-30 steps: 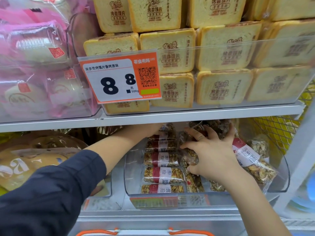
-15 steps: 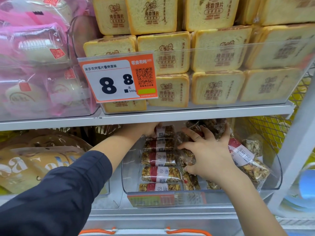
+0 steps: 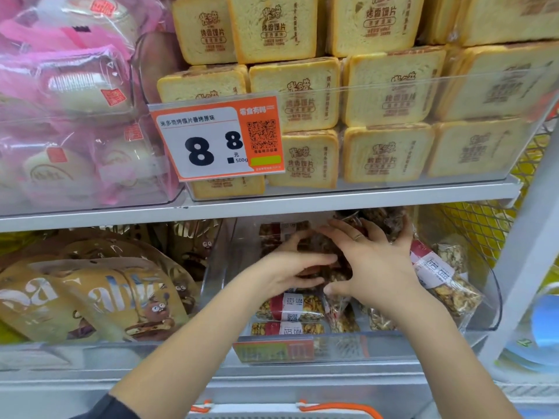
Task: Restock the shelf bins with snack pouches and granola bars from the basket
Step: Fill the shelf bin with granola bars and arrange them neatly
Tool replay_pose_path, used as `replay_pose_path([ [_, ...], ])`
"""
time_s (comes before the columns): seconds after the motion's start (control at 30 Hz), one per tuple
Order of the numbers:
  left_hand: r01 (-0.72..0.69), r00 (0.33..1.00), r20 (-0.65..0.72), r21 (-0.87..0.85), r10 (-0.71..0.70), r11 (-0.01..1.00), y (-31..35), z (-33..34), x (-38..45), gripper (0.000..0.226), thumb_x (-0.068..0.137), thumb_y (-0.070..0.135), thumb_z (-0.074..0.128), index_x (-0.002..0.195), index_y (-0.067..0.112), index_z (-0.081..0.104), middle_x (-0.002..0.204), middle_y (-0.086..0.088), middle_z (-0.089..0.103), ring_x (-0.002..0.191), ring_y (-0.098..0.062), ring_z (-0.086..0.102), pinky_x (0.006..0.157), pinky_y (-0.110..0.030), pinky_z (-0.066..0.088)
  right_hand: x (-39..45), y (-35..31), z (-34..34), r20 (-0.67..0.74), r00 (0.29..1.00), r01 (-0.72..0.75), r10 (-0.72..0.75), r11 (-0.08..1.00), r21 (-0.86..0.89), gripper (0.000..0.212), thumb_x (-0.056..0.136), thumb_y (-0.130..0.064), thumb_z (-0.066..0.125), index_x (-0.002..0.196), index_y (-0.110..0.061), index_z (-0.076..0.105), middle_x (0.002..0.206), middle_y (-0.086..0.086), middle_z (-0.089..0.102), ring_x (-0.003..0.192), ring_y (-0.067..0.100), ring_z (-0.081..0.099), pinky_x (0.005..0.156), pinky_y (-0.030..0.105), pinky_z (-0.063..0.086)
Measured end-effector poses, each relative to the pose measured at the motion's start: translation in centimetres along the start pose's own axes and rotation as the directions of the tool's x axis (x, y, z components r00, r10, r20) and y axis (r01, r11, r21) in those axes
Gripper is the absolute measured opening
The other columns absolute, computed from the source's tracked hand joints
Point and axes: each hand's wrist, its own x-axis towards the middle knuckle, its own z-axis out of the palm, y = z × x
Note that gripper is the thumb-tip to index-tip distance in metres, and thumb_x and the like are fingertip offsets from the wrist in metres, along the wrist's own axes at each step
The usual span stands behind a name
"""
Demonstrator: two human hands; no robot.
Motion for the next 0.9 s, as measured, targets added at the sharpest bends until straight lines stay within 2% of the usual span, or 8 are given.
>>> replay_pose_path([
  [0.2, 0.101, 0.994, -0.042, 0.113, -0.097, 0.988, -2.3, 0.9, 0.9, 0.071, 0.065, 0.019, 0.086, 0.127, 0.021, 0.05, 0.118, -0.001, 0.064, 0.105, -0.015, 0.062, 0.079, -0.032, 0.057, -0.1, 1.1, -0.3, -0.059, 0.998, 0.005, -0.002, 0.998, 0.059, 0.077, 0.081, -0.045, 0.062, 0.143, -0.05, 0.017, 0.157, -0.021, 0.006, 0.145, 0.012, 0.014, 0.109, 0.063, -0.001],
  [0.37, 0.104, 0.988, -0.109, -0.068, -0.111, 0.992, -1.9, 0.7, 0.4, 0.059, 0.076, -0.012, 0.064, 0.125, 0.016, 0.046, 0.112, -0.012, 0.063, 0.094, -0.019, 0.064, 0.068, -0.029, 0.059, -0.3, 1.4, -0.5, -0.054, 0.998, 0.023, -0.018, 0.995, 0.095, 0.074, 0.084, -0.038, 0.059, 0.143, -0.052, 0.017, 0.157, -0.022, 0.005, 0.144, 0.011, 0.015, 0.11, 0.064, 0.0],
  [0.47, 0.099, 0.981, -0.149, -0.167, -0.124, 0.981, -1.8, 0.4, 0.2, 0.057, 0.08, -0.01, 0.058, 0.126, 0.023, 0.047, 0.108, -0.011, 0.061, 0.094, -0.023, 0.063, 0.077, -0.031, 0.057, -0.2, 1.4, -0.4, -0.053, 0.998, 0.024, -0.019, 0.995, 0.101, 0.072, 0.085, -0.037, 0.058, 0.143, -0.053, 0.017, 0.157, -0.022, 0.005, 0.144, 0.011, 0.016, 0.109, 0.065, 0.0],
  [0.53, 0.116, 0.989, -0.08, -0.081, -0.123, 0.99, -1.9, 0.7, 0.0, 0.054, 0.082, 0.007, 0.066, 0.13, 0.024, 0.047, 0.116, -0.007, 0.062, 0.103, -0.021, 0.062, 0.087, -0.032, 0.054, -0.1, 1.3, -0.4, -0.046, 0.999, 0.026, -0.022, 0.994, 0.103, 0.07, 0.085, -0.038, 0.058, 0.142, -0.054, 0.019, 0.158, -0.022, 0.005, 0.144, 0.011, 0.016, 0.109, 0.066, -0.001],
  [0.6, 0.074, 0.997, -0.037, 0.155, -0.069, 0.985, -1.9, 1.6, 0.1, 0.063, 0.078, 0.026, 0.075, 0.133, 0.024, 0.044, 0.125, 0.001, 0.059, 0.108, -0.013, 0.058, 0.087, -0.028, 0.053, 0.0, 1.3, -0.5, -0.043, 0.999, 0.021, -0.016, 0.994, 0.11, 0.068, 0.086, -0.04, 0.058, 0.141, -0.055, 0.02, 0.158, -0.021, 0.006, 0.144, 0.012, 0.016, 0.108, 0.066, -0.002],
  [0.73, -0.037, 0.998, -0.022, 0.547, 0.058, 0.836, -2.2, 2.7, 0.9, 0.093, 0.055, 0.043, 0.088, 0.135, 0.024, 0.043, 0.117, 0.014, 0.056, 0.107, -0.005, 0.054, 0.093, -0.027, 0.049, 0.0, 1.3, -0.6, -0.043, 0.999, 0.002, 0.003, 0.992, 0.122, 0.07, 0.083, -0.038, 0.058, 0.14, -0.057, 0.022, 0.157, -0.022, 0.008, 0.143, 0.01, 0.017, 0.111, 0.066, -0.001],
  [0.8, 0.016, 0.992, -0.114, 0.574, 0.061, 0.819, -2.3, 1.8, 0.6, 0.087, 0.058, 0.028, 0.083, 0.135, 0.02, 0.042, 0.111, 0.008, 0.057, 0.1, -0.01, 0.058, 0.084, -0.028, 0.053, 0.0, 1.5, -0.6, -0.044, 0.999, 0.001, 0.005, 0.991, 0.135, 0.071, 0.083, -0.037, 0.059, 0.139, -0.057, 0.022, 0.157, -0.022, 0.008, 0.143, 0.011, 0.017, 0.11, 0.065, -0.001],
  [0.9, -0.031, 0.957, -0.26, 0.358, 0.132, 0.933, -2.4, -0.4, -0.3, 0.063, 0.071, 0.016, 0.07, 0.13, 0.023, 0.047, 0.112, -0.003, 0.062, 0.09, -0.016, 0.065, 0.069, -0.025, 0.054, 0.0, 1.6, -0.6, -0.039, 0.999, 0.008, -0.002, 0.99, 0.143, 0.07, 0.084, -0.036, 0.059, 0.14, -0.057, 0.021, 0.157, -0.022, 0.007, 0.144, 0.011, 0.017, 0.11, 0.064, -0.002],
])
